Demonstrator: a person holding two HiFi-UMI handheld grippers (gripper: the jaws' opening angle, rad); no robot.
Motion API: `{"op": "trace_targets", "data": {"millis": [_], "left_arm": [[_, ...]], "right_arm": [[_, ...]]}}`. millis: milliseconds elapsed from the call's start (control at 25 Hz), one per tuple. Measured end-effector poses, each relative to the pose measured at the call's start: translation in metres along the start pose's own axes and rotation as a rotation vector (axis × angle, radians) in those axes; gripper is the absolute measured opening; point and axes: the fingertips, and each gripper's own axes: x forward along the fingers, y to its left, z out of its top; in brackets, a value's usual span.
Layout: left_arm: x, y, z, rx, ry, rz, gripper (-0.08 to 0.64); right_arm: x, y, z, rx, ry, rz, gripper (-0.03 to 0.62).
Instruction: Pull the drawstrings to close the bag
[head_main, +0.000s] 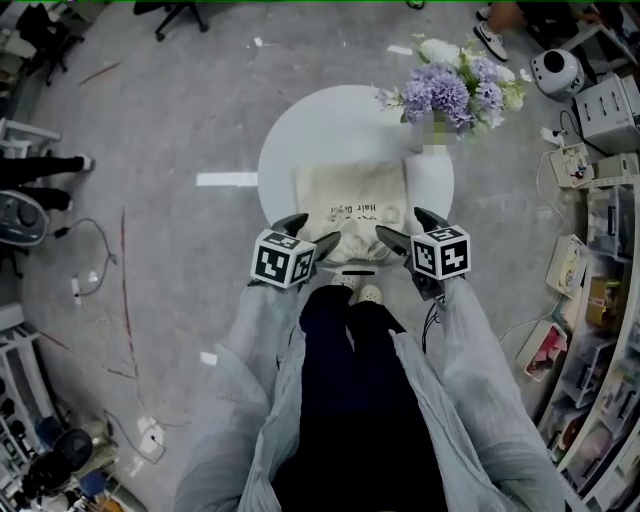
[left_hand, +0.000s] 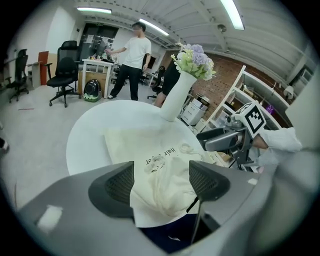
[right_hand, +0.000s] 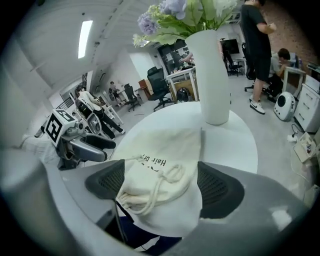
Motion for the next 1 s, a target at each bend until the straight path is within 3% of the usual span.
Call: {"op": "trace_targets", "data": {"millis": [240, 520, 840, 1000], "left_arm": [[-0.018, -0.003, -0.005, -0.068, -0.047, -0.010, 0.360], [-0.038, -0.015, -0.003, -0.076, -0.107, 0.007, 0.333], [-0.071, -0.036, 0.016, -0.044, -0.233, 0.019, 0.234], [-0.092, -0.048, 0.030, -0.049, -0.332, 0.031, 0.133]], "right_arm": [[-0.018, 0.014, -0.012, 0.044, 0.015, 0.054, 0.454], [-0.038, 0.027, -0.003, 0.034, -0.052, 0.069, 0.402], [-0.078, 0.049, 0.018, -0.070, -0.180, 0.102, 0.208], [-0.106, 0.059, 0.041, -0.144, -0.298, 0.082, 0.115]]}}
